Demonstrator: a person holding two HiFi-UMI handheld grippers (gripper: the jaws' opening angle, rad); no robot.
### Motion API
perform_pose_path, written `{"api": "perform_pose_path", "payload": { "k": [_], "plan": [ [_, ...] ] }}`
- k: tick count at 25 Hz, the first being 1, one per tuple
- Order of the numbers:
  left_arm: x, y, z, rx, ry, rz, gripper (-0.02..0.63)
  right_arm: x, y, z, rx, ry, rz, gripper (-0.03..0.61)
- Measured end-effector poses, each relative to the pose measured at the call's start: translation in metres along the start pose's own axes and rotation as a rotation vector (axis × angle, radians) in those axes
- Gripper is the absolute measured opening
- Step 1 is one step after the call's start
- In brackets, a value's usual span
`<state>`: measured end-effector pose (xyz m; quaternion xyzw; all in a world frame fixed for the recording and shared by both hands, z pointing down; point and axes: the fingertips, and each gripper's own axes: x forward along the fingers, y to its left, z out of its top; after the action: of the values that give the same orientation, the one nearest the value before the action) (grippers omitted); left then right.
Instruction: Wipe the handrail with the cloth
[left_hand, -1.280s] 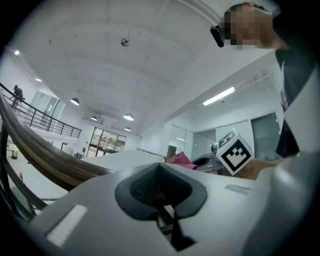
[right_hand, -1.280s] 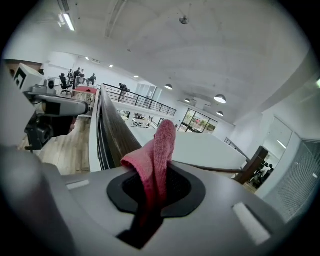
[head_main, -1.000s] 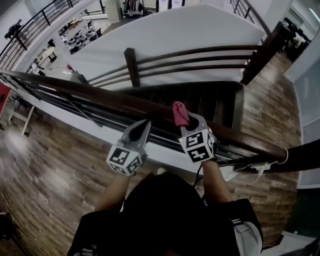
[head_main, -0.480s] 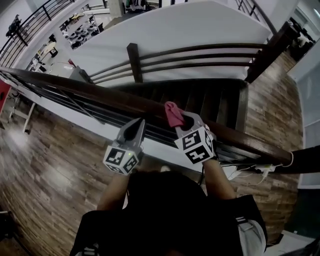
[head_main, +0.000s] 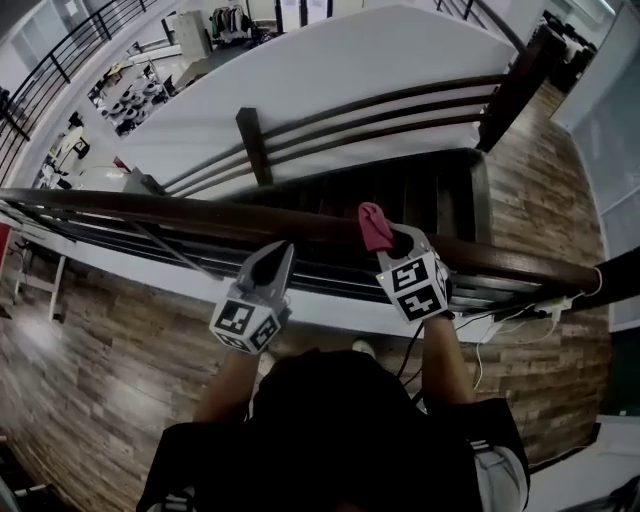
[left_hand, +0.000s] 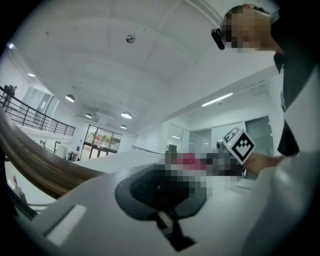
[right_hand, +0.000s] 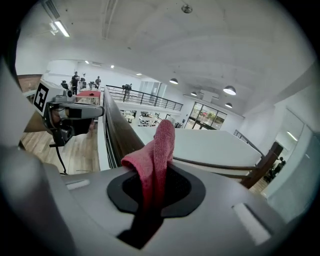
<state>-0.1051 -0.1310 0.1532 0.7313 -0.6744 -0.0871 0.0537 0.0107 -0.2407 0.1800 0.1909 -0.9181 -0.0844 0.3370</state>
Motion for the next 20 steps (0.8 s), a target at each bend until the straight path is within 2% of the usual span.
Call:
{"api": "perform_pose_path", "payload": {
  "k": [4, 9, 14, 20],
  "plan": [
    [-0.006, 0.019, 0.009, 0.001, 0.011, -0.081, -0.002, 0.006, -0.002, 0.005, 0.069, 0.029, -0.065, 0.048],
    [-0.02, 0.036, 0.018, -0.002, 0.031, -0.142, -0.002, 0.012, -0.002, 0.012, 0.143, 0.065, -0.156, 0.048],
    [-0.026, 0.058, 0.021, -0.025, 0.052, -0.17, -0.002, 0.022, 0.003, 0.025, 0.172, 0.066, -0.237, 0.048],
    [-0.041, 0.073, 0.023, -0.014, 0.078, -0.196, -0.002, 0.035, 0.029, 0.045, 0.155, 0.066, -0.259, 0.048]
  ]
}}
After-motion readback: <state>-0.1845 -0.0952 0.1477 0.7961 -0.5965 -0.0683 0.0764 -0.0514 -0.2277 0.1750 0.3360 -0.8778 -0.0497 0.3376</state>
